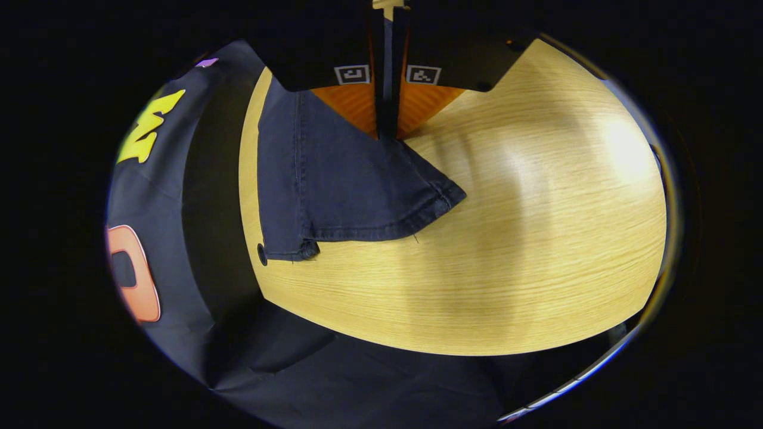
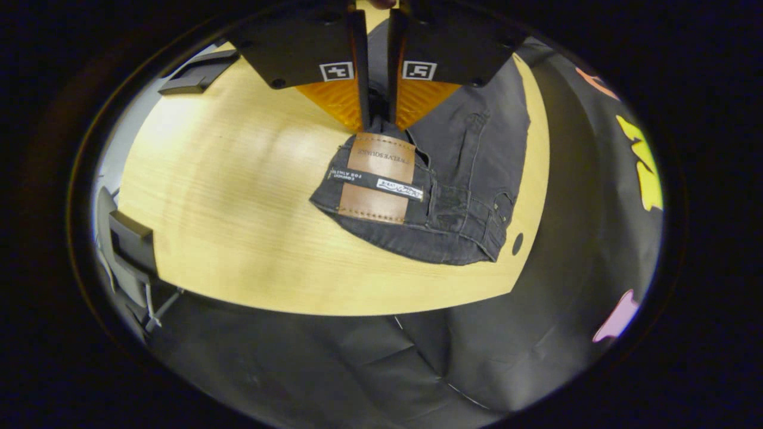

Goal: Grasp the waist and the cuffs of the jeans and fold them to make the two legs overlap; first hold the waist and fold one-third of the jeans toward the cuffs, then hold the cuffs and fold the remaining one-third in the same direction to finish folding.

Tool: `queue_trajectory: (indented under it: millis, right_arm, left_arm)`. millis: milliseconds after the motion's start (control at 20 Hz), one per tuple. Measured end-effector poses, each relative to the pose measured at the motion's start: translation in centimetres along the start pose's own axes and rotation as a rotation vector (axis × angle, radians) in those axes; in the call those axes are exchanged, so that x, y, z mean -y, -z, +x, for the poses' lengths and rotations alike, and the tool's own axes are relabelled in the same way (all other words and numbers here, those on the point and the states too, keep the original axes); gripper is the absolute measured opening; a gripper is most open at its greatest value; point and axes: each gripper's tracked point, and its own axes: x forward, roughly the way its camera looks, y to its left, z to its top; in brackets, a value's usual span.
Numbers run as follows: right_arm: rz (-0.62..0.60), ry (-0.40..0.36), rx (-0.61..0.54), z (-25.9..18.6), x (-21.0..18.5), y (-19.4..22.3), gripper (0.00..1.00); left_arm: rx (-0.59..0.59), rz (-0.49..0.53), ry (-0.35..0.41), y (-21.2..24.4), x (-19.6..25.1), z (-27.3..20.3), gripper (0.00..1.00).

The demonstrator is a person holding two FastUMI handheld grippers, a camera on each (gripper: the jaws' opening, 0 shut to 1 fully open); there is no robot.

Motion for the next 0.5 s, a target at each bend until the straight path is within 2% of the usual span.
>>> queue_trajectory:
  millis: [50,200,300,350,450,500]
  right_arm:
    - [0.003,-0.009,-0.014,-0.3,-0.1,0.1,0.15]
    - [-0.004,-0.026,-0.042,-1.7,-0.7,-0.1,0.01]
    - [-0.002,-0.064,-0.057,-2.4,-1.4,0.0,0.05]
    - [-0.012,-0.072,-0.063,-3.0,-1.8,0.1,0.01]
    - [-0.042,-0.088,-0.075,-3.4,-2.5,0.3,0.01]
    - [-0.058,-0.092,-0.08,-4.0,-2.8,0.4,0.05]
  left_arm:
    - [-0.01,-0.002,0.007,0.1,0.2,-0.5,0.08]
    - [-0.018,0.012,0.025,0.1,1.6,-2.8,0.07]
    - [-0.03,0.002,0.051,0.0,3.1,-3.5,0.06]
    - [-0.037,-0.005,0.06,-0.1,3.7,-3.9,0.06]
    - [-0.045,-0.011,0.079,-0.3,5.0,-4.7,0.06]
    - [-0.046,-0.012,0.084,-0.5,5.7,-5.1,0.06]
